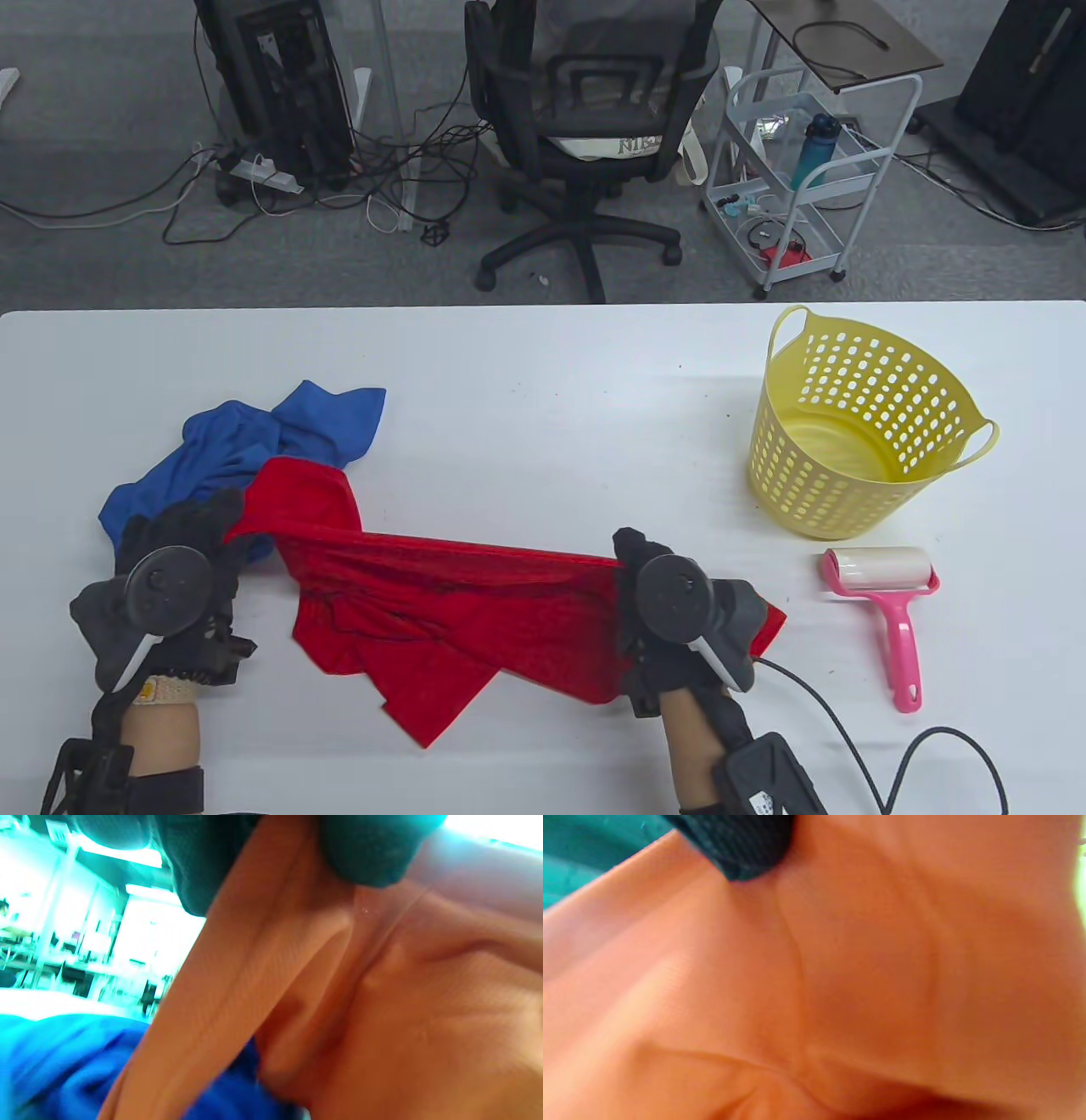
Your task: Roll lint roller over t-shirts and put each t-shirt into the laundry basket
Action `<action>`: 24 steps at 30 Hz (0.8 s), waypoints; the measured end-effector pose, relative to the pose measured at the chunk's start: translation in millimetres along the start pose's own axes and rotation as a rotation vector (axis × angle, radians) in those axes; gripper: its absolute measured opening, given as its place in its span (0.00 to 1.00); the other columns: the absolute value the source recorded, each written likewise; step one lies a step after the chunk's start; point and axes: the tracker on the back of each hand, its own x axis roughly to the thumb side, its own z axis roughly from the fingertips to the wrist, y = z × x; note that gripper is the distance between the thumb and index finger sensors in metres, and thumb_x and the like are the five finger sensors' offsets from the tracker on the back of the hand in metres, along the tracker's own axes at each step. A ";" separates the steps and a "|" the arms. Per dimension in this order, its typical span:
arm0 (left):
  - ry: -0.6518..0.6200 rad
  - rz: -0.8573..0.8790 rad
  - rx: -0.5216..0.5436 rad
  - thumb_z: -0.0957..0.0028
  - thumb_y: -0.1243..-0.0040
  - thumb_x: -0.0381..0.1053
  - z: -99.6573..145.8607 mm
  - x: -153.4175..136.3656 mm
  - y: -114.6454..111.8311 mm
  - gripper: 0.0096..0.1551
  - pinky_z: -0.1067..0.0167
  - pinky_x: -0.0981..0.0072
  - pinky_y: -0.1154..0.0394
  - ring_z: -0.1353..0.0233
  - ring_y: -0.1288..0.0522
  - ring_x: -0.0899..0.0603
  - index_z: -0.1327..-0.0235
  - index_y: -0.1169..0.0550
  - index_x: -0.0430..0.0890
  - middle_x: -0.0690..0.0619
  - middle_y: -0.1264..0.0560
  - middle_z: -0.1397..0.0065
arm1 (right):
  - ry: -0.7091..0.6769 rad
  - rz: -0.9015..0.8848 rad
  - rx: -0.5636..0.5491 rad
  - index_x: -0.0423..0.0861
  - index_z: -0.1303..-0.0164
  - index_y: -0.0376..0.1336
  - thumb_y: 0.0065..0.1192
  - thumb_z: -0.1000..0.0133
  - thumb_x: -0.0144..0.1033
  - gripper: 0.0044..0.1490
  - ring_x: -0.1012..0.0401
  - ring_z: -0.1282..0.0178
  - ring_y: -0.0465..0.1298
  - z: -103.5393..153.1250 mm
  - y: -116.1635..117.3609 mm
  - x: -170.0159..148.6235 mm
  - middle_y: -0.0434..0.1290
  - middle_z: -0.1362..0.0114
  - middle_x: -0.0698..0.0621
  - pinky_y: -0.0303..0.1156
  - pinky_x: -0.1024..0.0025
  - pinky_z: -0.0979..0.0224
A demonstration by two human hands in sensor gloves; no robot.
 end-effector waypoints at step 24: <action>-0.311 0.683 0.358 0.48 0.52 0.51 22.6 7.3 50.3 0.22 0.49 0.46 0.20 0.64 0.15 0.54 0.42 0.30 0.49 0.52 0.19 0.55 | -0.017 0.209 -0.122 0.42 0.38 0.67 0.62 0.52 0.41 0.32 0.59 0.69 0.81 1.8 -39.0 -15.1 0.76 0.56 0.47 0.81 0.56 0.50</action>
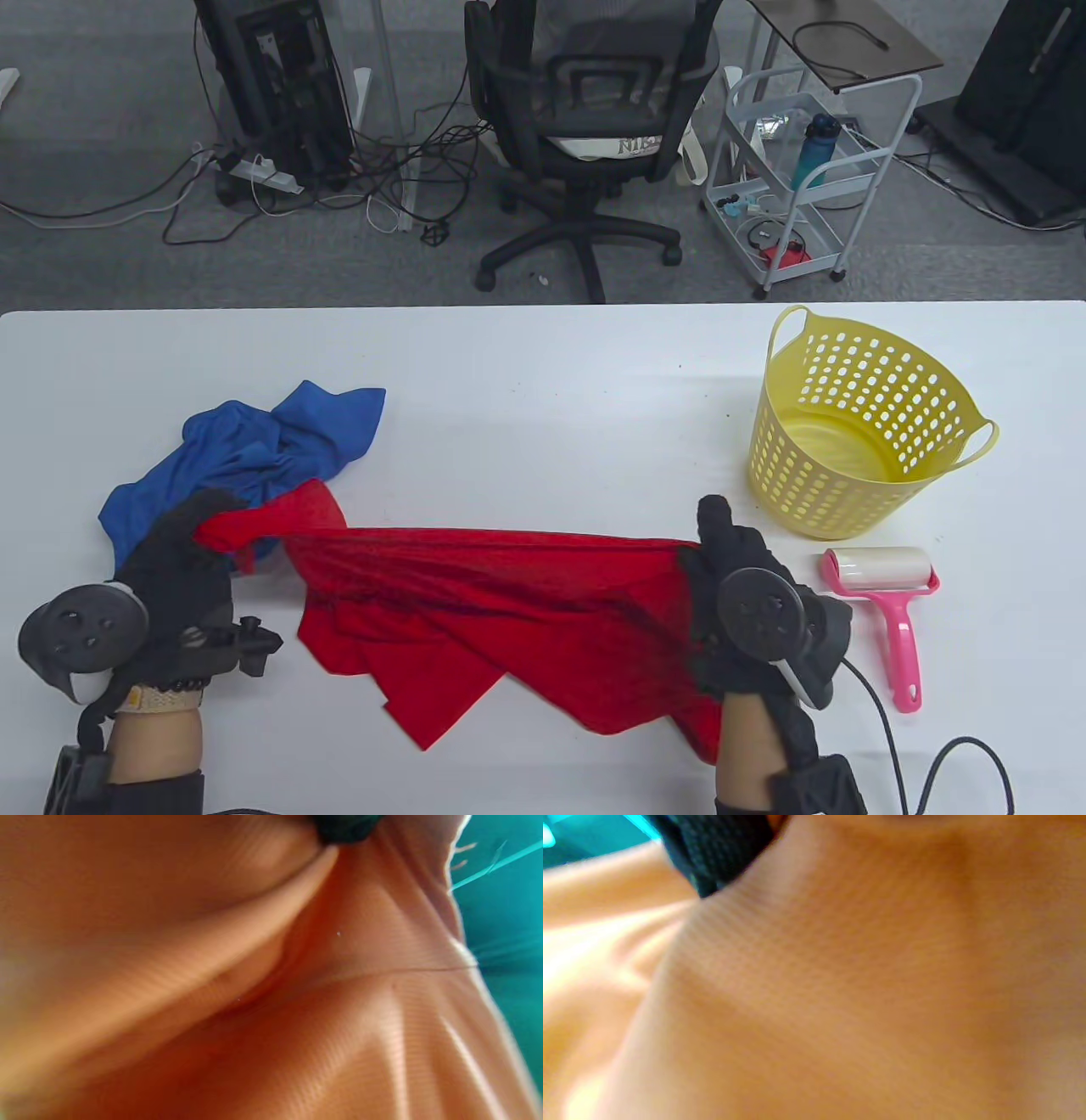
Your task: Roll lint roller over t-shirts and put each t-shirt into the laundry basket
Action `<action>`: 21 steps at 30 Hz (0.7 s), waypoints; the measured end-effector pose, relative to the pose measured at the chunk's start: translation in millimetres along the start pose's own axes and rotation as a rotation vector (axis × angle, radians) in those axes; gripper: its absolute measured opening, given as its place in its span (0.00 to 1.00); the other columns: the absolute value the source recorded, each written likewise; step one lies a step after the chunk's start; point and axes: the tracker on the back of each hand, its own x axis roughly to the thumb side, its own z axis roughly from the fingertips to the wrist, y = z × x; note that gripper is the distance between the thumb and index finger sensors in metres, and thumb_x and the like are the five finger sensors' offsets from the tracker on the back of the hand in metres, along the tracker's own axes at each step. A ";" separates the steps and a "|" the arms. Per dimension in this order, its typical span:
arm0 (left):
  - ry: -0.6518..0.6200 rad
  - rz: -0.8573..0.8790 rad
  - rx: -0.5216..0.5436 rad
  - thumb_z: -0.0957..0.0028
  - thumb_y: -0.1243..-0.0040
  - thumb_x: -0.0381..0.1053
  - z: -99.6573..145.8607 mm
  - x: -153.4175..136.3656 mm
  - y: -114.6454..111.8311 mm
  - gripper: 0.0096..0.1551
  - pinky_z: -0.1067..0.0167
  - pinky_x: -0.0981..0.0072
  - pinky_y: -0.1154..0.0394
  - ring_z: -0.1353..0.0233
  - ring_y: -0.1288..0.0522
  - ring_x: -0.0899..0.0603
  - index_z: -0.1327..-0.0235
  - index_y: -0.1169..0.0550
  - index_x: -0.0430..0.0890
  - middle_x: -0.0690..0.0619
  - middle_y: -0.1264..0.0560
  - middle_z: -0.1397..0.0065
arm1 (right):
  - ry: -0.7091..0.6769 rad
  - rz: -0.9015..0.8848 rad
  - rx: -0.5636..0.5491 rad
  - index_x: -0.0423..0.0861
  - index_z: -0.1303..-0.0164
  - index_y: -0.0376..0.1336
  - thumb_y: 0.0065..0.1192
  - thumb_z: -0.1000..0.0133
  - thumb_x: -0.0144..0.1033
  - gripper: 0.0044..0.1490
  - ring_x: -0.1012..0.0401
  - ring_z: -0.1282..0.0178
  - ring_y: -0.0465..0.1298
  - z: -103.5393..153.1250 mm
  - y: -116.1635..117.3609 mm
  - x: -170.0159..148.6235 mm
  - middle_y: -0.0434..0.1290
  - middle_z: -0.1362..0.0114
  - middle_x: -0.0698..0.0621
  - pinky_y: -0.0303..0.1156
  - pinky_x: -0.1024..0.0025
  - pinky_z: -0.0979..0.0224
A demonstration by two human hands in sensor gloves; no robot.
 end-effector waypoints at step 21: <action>0.171 -0.601 -1.355 0.58 0.36 0.58 48.6 -49.7 -153.8 0.27 0.28 0.23 0.45 0.18 0.49 0.26 0.46 0.31 0.55 0.45 0.48 0.12 | -0.014 0.158 0.873 0.42 0.54 0.63 0.71 0.55 0.38 0.25 0.25 0.30 0.49 20.0 129.9 28.4 0.44 0.23 0.32 0.56 0.21 0.34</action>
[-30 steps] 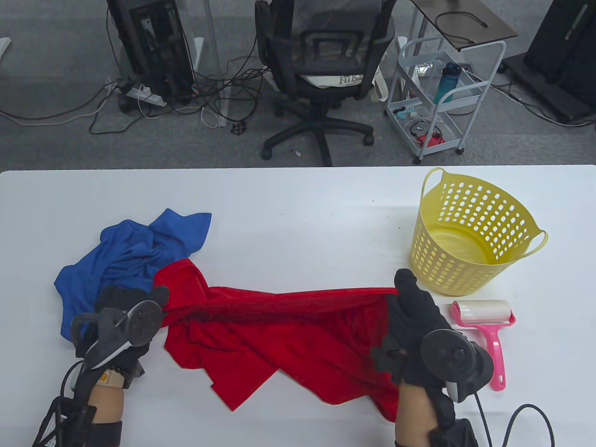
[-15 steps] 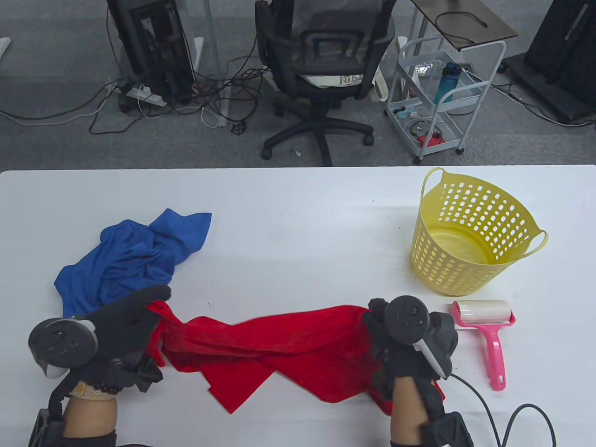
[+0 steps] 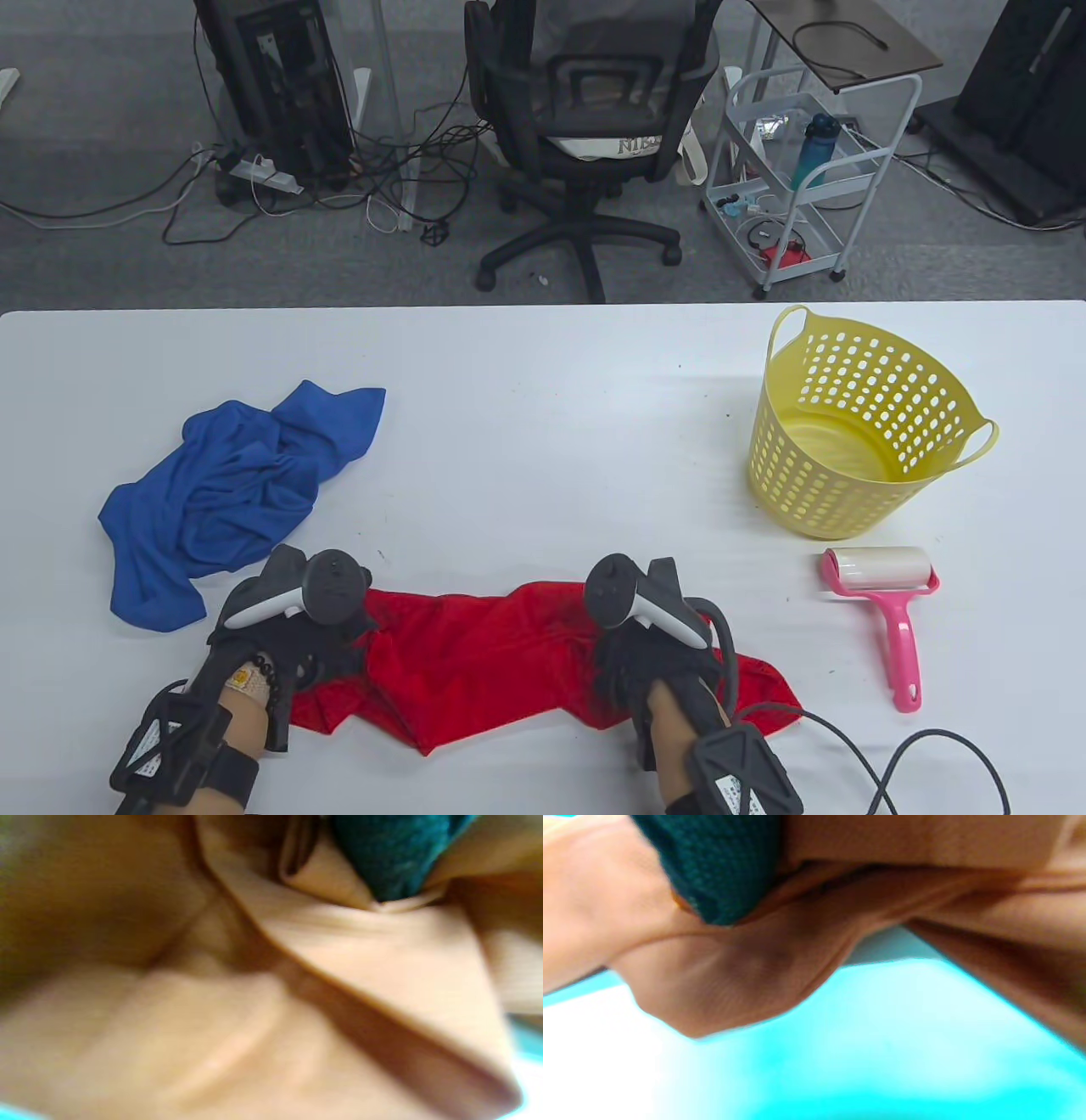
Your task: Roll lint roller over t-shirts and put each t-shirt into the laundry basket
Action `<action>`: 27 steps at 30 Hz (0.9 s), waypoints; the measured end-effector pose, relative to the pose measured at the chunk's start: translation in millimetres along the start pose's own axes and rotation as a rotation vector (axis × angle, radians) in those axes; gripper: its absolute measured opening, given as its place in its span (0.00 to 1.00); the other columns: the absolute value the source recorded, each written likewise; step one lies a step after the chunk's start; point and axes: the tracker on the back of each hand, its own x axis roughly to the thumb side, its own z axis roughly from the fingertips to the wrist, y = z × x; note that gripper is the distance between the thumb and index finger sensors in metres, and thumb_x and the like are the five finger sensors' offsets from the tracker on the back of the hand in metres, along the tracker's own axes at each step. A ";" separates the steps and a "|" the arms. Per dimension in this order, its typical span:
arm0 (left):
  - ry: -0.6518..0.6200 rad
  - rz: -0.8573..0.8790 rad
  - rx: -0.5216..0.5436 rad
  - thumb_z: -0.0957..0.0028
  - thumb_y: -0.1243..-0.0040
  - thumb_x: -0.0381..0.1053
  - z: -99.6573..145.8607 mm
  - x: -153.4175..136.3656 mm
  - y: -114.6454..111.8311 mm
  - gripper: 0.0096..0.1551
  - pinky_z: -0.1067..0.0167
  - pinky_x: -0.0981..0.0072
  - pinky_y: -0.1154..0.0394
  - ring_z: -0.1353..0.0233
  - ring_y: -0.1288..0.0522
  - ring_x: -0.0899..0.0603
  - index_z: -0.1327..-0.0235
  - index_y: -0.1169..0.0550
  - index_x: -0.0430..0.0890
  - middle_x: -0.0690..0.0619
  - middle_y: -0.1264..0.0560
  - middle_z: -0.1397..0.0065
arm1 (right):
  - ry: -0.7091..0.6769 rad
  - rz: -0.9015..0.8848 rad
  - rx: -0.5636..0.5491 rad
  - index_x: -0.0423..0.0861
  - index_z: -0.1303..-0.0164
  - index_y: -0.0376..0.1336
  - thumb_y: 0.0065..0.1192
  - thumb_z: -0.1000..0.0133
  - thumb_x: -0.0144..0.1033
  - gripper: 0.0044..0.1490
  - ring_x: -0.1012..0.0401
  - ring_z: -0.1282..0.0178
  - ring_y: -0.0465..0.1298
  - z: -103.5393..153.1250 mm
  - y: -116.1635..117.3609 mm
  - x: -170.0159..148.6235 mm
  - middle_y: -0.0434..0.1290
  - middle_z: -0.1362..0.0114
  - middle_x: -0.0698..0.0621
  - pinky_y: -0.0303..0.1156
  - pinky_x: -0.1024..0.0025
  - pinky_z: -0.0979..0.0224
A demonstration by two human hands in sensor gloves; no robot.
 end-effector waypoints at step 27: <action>0.105 -0.077 0.821 0.53 0.37 0.56 85.5 13.1 65.6 0.20 0.34 0.35 0.29 0.31 0.19 0.41 0.48 0.22 0.55 0.52 0.20 0.31 | -0.128 -0.183 -0.984 0.48 0.51 0.71 0.70 0.56 0.42 0.24 0.38 0.31 0.70 85.7 -84.2 -40.5 0.64 0.27 0.39 0.64 0.32 0.31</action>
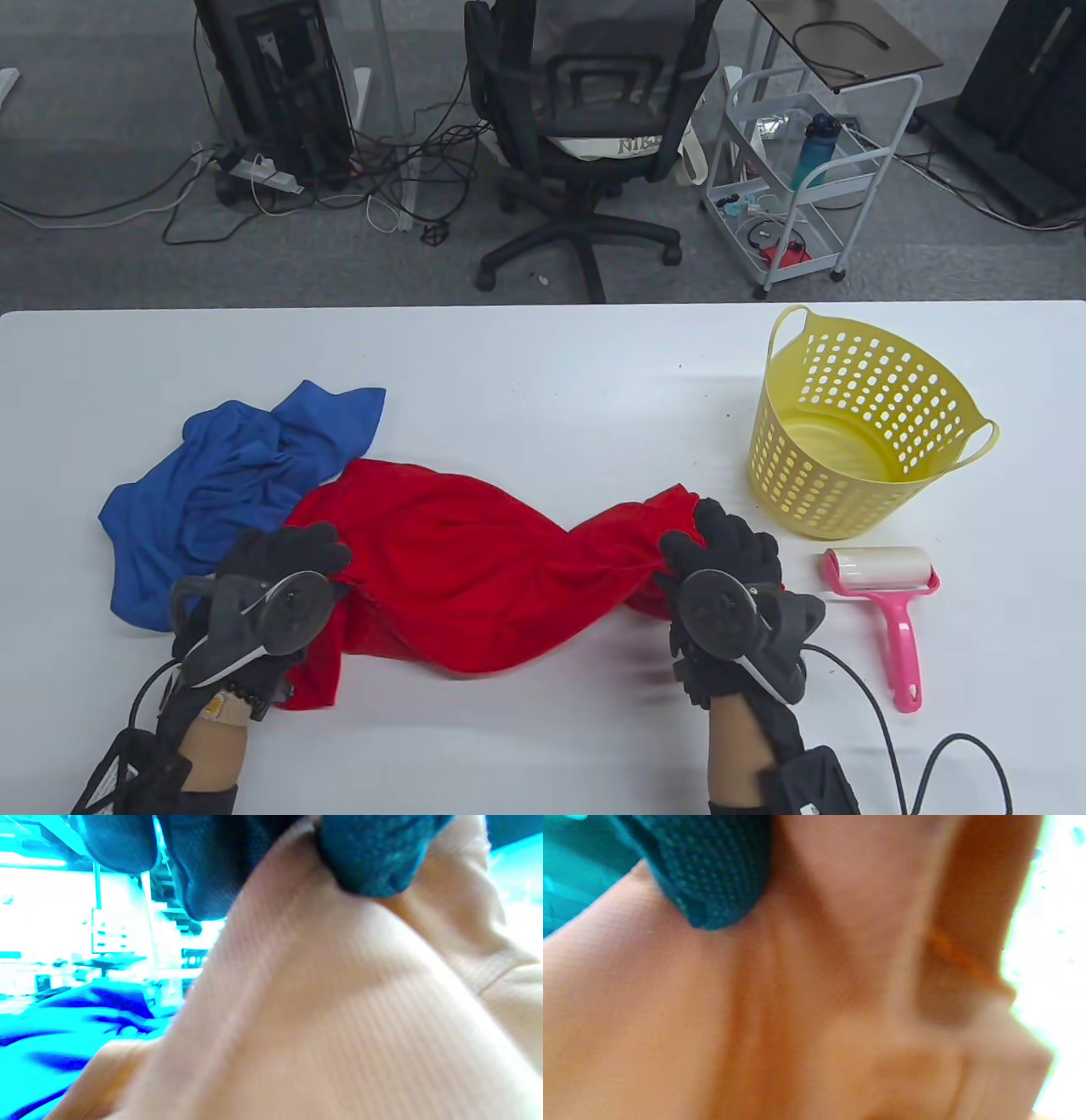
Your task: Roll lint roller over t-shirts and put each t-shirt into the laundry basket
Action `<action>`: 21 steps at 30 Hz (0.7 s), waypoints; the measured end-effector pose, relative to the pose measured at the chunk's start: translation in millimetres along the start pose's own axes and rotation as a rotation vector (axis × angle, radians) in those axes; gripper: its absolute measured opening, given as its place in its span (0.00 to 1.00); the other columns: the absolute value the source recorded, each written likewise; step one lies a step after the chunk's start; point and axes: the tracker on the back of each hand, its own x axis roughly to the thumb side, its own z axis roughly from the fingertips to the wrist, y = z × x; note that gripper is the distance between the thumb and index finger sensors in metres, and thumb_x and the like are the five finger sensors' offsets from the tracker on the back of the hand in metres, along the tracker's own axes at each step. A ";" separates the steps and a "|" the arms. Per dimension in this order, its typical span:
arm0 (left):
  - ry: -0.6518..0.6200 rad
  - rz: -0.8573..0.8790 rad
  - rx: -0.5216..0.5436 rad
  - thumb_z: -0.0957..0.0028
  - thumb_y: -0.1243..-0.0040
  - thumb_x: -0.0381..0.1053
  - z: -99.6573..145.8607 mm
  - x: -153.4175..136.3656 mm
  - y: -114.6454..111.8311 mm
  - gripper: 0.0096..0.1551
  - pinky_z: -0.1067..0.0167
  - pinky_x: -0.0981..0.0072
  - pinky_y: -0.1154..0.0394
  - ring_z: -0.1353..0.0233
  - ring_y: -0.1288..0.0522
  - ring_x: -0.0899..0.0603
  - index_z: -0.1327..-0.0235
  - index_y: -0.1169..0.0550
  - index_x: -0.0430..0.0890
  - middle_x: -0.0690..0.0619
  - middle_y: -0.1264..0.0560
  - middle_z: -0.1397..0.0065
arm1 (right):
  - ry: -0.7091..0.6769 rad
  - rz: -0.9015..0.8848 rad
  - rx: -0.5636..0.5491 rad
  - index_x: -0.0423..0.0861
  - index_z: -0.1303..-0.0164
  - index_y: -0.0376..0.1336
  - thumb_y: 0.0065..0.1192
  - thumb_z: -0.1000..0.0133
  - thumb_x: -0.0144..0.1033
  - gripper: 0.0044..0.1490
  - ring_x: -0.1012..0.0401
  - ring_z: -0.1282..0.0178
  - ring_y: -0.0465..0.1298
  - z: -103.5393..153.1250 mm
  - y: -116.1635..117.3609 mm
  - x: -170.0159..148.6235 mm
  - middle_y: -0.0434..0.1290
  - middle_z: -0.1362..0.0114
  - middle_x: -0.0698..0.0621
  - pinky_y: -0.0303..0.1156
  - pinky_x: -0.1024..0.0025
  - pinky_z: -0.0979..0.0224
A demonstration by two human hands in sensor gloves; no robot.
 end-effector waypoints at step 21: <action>0.100 0.245 -0.609 0.54 0.37 0.58 -47.8 -23.0 -118.6 0.25 0.28 0.23 0.50 0.18 0.54 0.20 0.45 0.21 0.52 0.44 0.46 0.12 | 0.364 -0.161 0.862 0.48 0.49 0.72 0.70 0.53 0.44 0.24 0.22 0.28 0.33 -9.7 121.2 -38.1 0.35 0.20 0.34 0.37 0.20 0.32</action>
